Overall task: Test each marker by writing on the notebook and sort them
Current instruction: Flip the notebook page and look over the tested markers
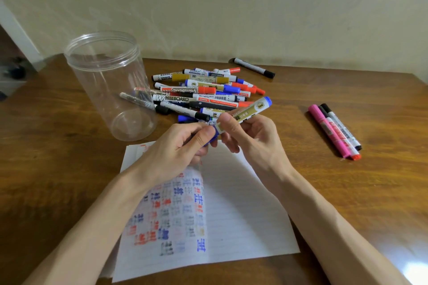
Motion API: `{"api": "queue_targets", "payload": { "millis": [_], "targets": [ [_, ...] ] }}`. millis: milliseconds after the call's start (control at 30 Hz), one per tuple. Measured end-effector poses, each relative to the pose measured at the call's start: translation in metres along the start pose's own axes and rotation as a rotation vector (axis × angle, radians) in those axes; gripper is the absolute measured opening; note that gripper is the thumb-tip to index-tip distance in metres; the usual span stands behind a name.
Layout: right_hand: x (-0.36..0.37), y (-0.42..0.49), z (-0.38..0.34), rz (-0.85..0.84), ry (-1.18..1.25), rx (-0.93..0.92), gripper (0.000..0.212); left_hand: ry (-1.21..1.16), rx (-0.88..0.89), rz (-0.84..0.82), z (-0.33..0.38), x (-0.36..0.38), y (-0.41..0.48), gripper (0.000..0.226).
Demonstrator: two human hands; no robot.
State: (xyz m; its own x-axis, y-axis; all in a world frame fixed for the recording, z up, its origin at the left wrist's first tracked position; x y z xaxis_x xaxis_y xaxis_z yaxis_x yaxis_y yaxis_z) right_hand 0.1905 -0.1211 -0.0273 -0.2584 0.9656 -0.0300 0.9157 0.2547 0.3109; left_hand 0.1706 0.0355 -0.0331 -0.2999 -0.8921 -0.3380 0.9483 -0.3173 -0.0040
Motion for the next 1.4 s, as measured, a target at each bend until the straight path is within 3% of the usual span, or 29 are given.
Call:
{"api": "queue_targets", "payload": {
  "millis": [133,267,567,1400],
  "targets": [
    [0.004,-0.003,0.006,0.08,0.013,0.087,0.035,0.309,0.108,0.207,0.005,-0.002,-0.004,0.039],
    [0.002,-0.003,0.011,0.116,0.01,0.126,0.033,0.452,0.161,0.222,0.006,0.002,-0.006,0.037],
    [-0.005,-0.001,0.002,0.027,-0.021,0.082,0.043,0.126,0.032,0.055,0.006,0.006,-0.004,0.03],
    [-0.004,0.0,-0.008,-0.141,-0.075,-0.031,0.03,-0.266,-0.148,-0.229,0.003,0.009,-0.011,0.042]
  ]
}}
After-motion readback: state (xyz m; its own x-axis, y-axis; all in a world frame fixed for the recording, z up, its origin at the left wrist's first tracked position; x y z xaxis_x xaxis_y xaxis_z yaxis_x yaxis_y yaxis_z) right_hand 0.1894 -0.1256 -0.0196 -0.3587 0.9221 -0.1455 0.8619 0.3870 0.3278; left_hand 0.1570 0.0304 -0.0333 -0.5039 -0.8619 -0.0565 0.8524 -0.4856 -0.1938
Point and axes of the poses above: each hand's wrist, its own y-axis towards the middle knuckle, its own x-axis out of the palm, z = x × y, the point moved 6 cm from there along y, towards the middle knuckle, and after that the axes turned 5 degrees about -x, right-handed, at the moved point
